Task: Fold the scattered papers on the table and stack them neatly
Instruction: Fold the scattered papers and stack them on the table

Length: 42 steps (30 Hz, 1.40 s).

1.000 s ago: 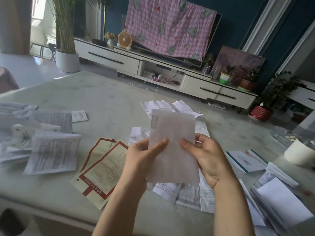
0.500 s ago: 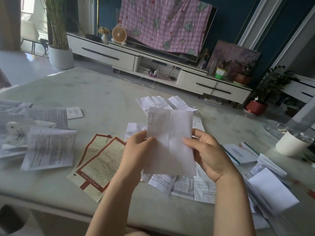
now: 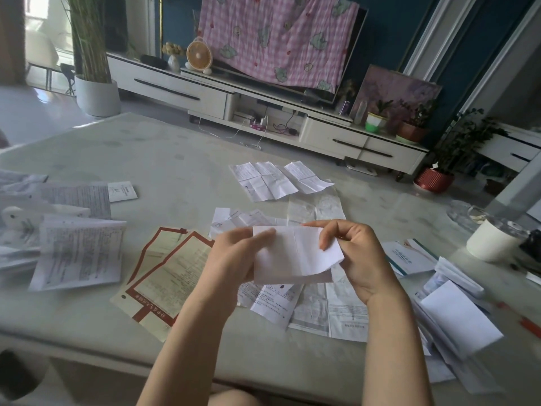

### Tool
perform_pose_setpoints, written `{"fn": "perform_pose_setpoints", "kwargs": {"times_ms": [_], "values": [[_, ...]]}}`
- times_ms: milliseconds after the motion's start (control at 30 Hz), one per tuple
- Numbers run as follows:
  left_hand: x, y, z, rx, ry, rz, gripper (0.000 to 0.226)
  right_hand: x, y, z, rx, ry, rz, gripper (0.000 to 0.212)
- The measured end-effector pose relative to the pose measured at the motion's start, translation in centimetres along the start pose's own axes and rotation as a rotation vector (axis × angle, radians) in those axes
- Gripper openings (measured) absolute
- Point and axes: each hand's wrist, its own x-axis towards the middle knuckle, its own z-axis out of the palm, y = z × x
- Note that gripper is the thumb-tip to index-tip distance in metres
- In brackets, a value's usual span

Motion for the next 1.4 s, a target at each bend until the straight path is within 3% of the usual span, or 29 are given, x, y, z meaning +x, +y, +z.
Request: {"fn": "perform_pose_setpoints", "kwargs": {"times_ms": [167, 267, 433, 633, 733, 867, 1067, 1267, 1400], "values": [[-0.3, -0.2, 0.2, 0.045, 0.113, 0.133, 0.008, 0.0, -0.2, -0.2, 0.138, -0.002, 0.107, 0.029], [-0.1, -0.2, 0.2, 0.114, 0.15, 0.201, 0.021, 0.0, 0.1, 0.1, -0.011, -0.035, 0.127, 0.009], [-0.2, -0.2, 0.0, 0.154, 0.088, 0.191, 0.015, 0.1, 0.5, 0.7, -0.067, -0.067, 0.087, 0.018], [-0.1, -0.3, 0.0, 0.18, 0.147, 0.223, 0.02, 0.6, 0.8, 1.7, -0.023, -0.042, 0.094, 0.012], [0.0, -0.2, 0.1, 0.109, 0.198, 0.2, 0.021, 0.5, 0.4, 1.3, -0.003, -0.014, 0.106, 0.02], [0.1, -0.1, 0.1, 0.096, 0.245, 0.197, 0.024, 0.2, 0.0, 0.6, 0.087, 0.015, 0.128, 0.011], [0.4, 0.3, -1.3, -0.057, 0.374, 0.22, 0.024, 0.5, 0.4, 2.0, -0.019, -0.192, 0.22, 0.007], [0.7, 0.1, -3.0, -0.045, 0.439, 0.201, 0.015, 2.7, 1.0, 4.5, -0.088, -0.005, 0.22, 0.008], [1.3, -0.2, -5.5, -0.199, 0.712, 0.204, 0.02, 5.7, 1.5, 8.0, -0.059, 0.1, 0.246, 0.007]]}}
